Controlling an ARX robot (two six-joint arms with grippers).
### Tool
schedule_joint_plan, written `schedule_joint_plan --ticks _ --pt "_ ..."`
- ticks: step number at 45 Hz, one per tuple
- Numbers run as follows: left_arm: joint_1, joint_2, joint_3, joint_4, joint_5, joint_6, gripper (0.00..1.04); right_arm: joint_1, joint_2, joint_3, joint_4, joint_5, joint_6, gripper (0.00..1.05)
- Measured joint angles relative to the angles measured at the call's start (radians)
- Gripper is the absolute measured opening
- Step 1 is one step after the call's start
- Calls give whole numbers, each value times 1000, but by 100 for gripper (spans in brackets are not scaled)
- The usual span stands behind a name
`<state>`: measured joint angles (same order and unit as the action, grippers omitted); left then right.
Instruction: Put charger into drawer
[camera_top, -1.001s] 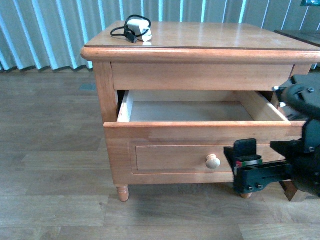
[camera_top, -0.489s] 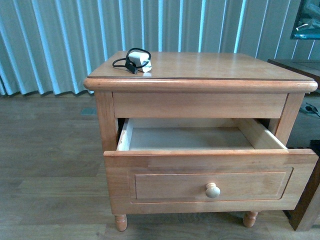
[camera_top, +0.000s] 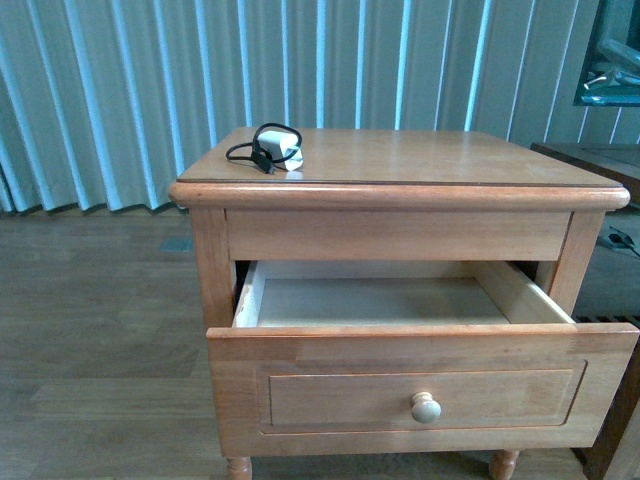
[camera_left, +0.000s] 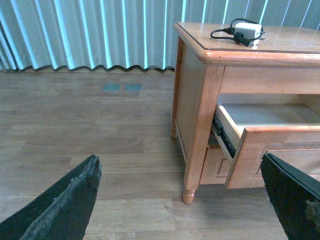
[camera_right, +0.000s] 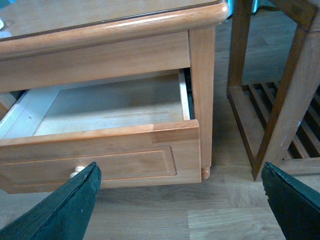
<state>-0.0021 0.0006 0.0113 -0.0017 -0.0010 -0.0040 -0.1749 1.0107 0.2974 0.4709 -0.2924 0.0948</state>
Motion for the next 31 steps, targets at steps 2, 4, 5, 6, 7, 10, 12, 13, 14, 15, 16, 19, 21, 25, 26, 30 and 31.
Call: schedule_joint_plan --ticks 2,4,5,6,7,10,12,13,14,15,16,19,21,25,26,30,31 --pt "0 0 0 0 0 0 99 -27 -13 -9 -2 -18 1 96" --pt "0 0 0 0 0 0 99 -64 -26 -20 -3 -41 0 96" --pt "0 0 0 0 0 0 99 -76 -30 -24 -3 -48 0 96" --pt "0 0 0 0 0 0 99 -88 -32 -28 -3 -54 0 96" --pt "0 0 0 0 0 0 99 -96 -35 -31 -3 -56 0 96" --pt "0 0 0 0 0 0 99 -111 -38 -35 -3 -55 0 96" --pt "0 0 0 0 0 0 99 -113 -38 -36 -3 -55 0 96" --pt "0 0 0 0 0 0 99 -114 -38 -36 -3 -56 0 96" --pt "0 0 0 0 0 0 99 -114 -38 -37 -3 -58 0 96" --pt "0 0 0 0 0 0 99 -114 -38 -37 -3 -59 0 96" --pt "0 0 0 0 0 0 99 -114 -39 -37 -3 -60 0 96" --pt "0 0 0 0 0 0 99 -114 -39 -37 -3 -61 0 96" --pt "0 0 0 0 0 0 99 -114 -39 -37 -3 -61 0 96" --pt "0 0 0 0 0 0 99 -114 -39 -37 -3 -61 0 96" --pt "0 0 0 0 0 0 99 -114 -39 -37 -3 -61 0 96" --pt "0 0 0 0 0 0 99 -114 -39 -37 -3 -61 0 96" --pt "0 0 0 0 0 0 99 -114 -39 -37 -3 -61 0 96"
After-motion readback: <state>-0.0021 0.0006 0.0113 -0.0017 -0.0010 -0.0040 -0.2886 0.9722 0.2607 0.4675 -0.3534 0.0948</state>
